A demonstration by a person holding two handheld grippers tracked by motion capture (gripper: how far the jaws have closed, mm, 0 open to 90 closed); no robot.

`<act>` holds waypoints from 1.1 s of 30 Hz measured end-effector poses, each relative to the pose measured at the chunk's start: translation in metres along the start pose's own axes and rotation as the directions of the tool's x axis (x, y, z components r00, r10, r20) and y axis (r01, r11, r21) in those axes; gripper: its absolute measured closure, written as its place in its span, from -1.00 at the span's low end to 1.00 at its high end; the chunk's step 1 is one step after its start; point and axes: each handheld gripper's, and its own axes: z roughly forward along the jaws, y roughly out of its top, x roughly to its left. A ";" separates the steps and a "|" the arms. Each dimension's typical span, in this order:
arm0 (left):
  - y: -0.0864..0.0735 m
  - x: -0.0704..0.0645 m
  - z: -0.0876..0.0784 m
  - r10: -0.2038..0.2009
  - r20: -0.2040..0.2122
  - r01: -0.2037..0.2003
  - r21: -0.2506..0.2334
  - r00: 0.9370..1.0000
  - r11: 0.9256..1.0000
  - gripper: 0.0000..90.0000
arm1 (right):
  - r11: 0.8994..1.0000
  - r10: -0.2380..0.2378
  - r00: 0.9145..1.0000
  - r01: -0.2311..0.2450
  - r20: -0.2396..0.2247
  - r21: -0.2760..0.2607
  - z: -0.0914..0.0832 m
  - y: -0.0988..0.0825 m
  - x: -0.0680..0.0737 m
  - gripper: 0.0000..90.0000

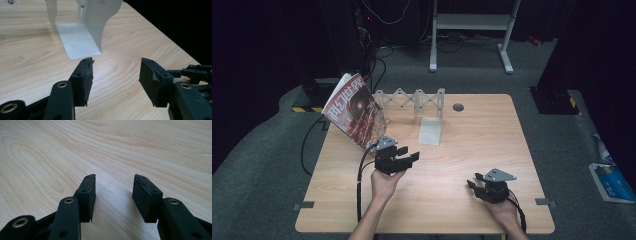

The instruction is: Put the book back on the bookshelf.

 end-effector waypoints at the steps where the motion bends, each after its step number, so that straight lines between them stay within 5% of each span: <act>1: 0.000 0.000 0.000 0.005 -0.004 -0.005 0.000 1.000 1.000 -0.01 | 1.000 -0.001 1.000 0.001 0.000 0.000 0.000 0.000 0.000 0.19; 19: -0.023 -0.001 0.008 0.013 -0.033 -0.013 0.007 0.999 1.000 -0.01 | 1.000 -0.003 1.000 0.003 -0.001 -0.001 0.000 0.000 0.000 0.18; 33: -0.043 0.001 0.019 -0.016 -0.034 0.017 0.031 0.999 0.999 -0.01 | 1.000 0.001 1.000 -0.001 -0.003 -0.004 0.000 0.000 -0.001 0.18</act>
